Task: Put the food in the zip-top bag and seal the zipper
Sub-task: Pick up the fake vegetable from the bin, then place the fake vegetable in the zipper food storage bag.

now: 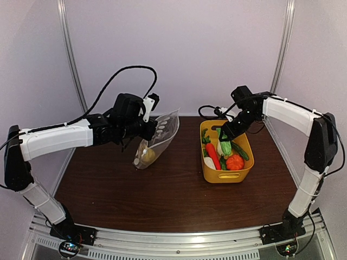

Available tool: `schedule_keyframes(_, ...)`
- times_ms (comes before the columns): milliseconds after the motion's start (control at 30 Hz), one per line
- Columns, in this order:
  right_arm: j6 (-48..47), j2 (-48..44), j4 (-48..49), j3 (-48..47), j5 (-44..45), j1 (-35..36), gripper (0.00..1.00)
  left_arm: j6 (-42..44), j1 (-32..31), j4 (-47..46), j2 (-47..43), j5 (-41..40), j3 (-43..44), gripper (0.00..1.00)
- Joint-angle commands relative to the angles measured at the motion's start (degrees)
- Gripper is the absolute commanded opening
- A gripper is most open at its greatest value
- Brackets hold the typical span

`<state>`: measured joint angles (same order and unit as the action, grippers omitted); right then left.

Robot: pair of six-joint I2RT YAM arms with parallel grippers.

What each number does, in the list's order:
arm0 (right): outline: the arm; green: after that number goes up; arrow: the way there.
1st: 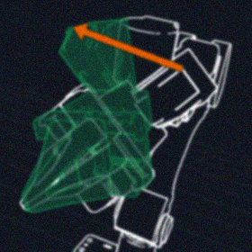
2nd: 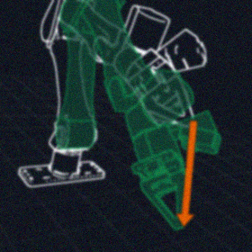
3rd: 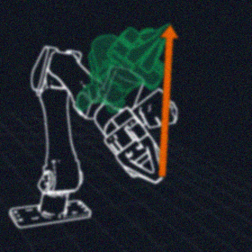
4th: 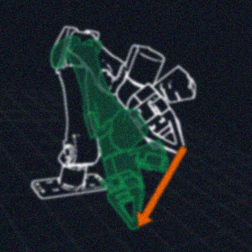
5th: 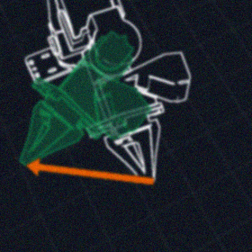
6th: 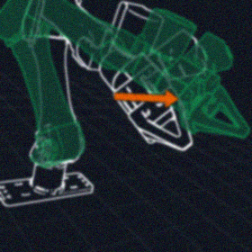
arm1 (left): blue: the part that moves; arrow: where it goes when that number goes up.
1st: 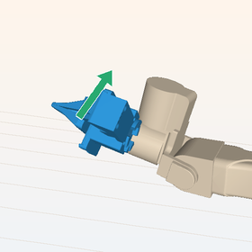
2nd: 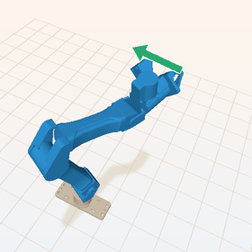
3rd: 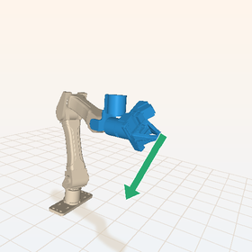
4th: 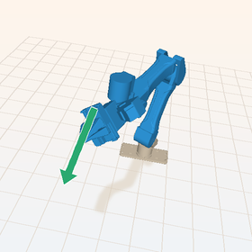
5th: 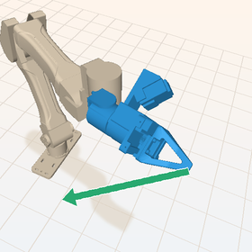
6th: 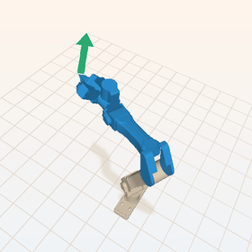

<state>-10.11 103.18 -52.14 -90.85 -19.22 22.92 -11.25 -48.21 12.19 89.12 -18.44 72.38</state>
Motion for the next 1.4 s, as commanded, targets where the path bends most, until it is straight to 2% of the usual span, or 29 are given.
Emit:
schedule_keyframes(0,-2.6,-3.2,-0.4,-1.2,-0.6,-0.3,0.25,0.1,0.0,0.0,0.7,-0.3,0.6,0.0)
schedule_keyframes(200,-5.2,-7.0,1.1,-4.1,-8.1,-0.2,0.24,0.3,0.0,0.0,1.5,0.8,0.8,0.0)
schedule_keyframes(400,-0.3,-10.7,12.0,-6.3,-17.8,0.4,0.24,0.0,0.0,-1.2,1.7,3.7,1.1,0.0)
schedule_keyframes(533,3.3,-8.1,15.5,-11.3,-22.6,2.6,0.24,-1.0,0.0,-2.0,1.8,6.2,2.0,0.0)
schedule_keyframes(633,6.6,-6.2,19.8,-14.3,-23.3,4.5,0.24,-1.9,0.0,-1.3,2.5,7.4,3.7,0.0)
schedule_keyframes(800,9.3,-1.4,21.4,-20.4,-25.9,7.7,0.24,-3.5,0.0,1.7,3.8,8.8,7.0,0.0)
schedule_keyframes(967,12.7,-1.1,29.2,-19.1,-26.5,9.9,0.24,-6.3,0.0,5.0,4.3,10.9,10.3,0.0)
schedule_keyframes(1167,17.1,-4.7,42.5,-11.3,-26.5,10.9,0.24,-11.6,0.0,5.3,4.0,15.9,11.3,0.0)
schedule_keyframes(1367,17.4,-4.5,46.4,-7.3,-26.0,11.9,0.26,-15.6,0.0,4.0,3.1,18.4,10.9,0.0)
